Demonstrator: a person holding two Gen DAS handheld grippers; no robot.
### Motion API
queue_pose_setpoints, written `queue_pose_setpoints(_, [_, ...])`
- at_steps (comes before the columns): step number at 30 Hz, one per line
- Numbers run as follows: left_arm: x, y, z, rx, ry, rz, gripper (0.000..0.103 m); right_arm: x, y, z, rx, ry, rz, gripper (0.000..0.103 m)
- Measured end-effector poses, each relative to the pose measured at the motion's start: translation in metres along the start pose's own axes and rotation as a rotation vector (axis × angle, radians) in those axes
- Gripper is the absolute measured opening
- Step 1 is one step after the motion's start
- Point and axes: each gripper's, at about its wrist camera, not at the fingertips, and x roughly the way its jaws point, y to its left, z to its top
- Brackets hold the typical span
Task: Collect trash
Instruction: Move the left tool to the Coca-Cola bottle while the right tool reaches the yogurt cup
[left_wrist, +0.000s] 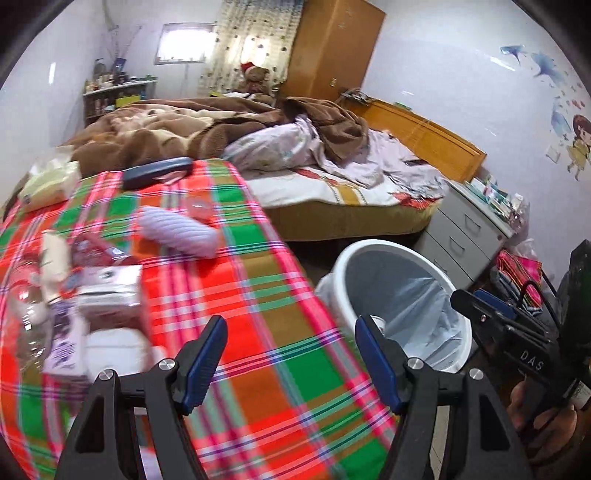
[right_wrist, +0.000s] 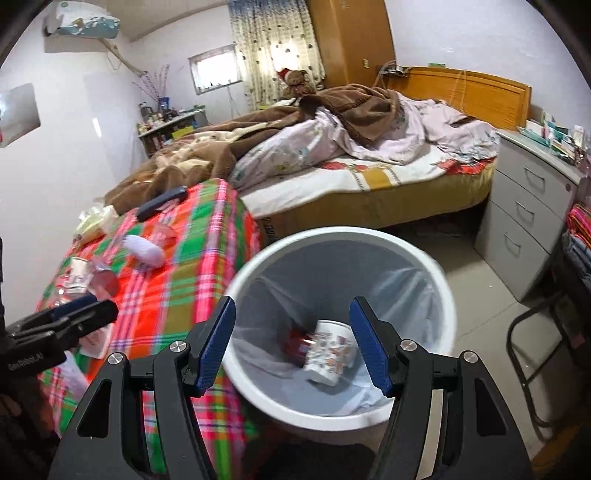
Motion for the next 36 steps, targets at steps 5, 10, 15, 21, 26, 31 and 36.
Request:
queue_pose_setpoints(5, [-0.028, 0.043, -0.003, -0.072, -0.048, 0.058, 0.071, 0.008, 0.034, 0.002, -0.051, 0.005, 0.061, 0.066])
queue_pose_setpoints(10, [-0.053, 0.086, -0.009, -0.126, -0.087, 0.149, 0.071, 0.016, 0.060, 0.001, -0.084, 0.025, 0.120, 0.066])
queue_pose_setpoints(15, [-0.073, 0.129, -0.015, -0.194, -0.109, 0.214, 0.071, 0.023, 0.084, -0.005, -0.112, 0.050, 0.172, 0.066])
queue_pose_setpoints(21, [-0.085, 0.173, -0.022, -0.263, -0.114, 0.280, 0.071, 0.029, 0.116, -0.013, -0.162, 0.080, 0.254, 0.066])
queue_pose_setpoints(26, [-0.087, 0.196, -0.026, -0.300, -0.104, 0.294, 0.071, 0.033, 0.140, -0.023, -0.199, 0.113, 0.323, 0.066])
queue_pose_setpoints(31, [-0.081, 0.217, -0.025, -0.325, -0.091, 0.303, 0.071, 0.035, 0.160, -0.032, -0.244, 0.131, 0.357, 0.066])
queue_pose_setpoints(36, [-0.065, 0.233, -0.019, -0.344, -0.056, 0.286, 0.073, 0.038, 0.172, -0.036, -0.253, 0.149, 0.399, 0.066])
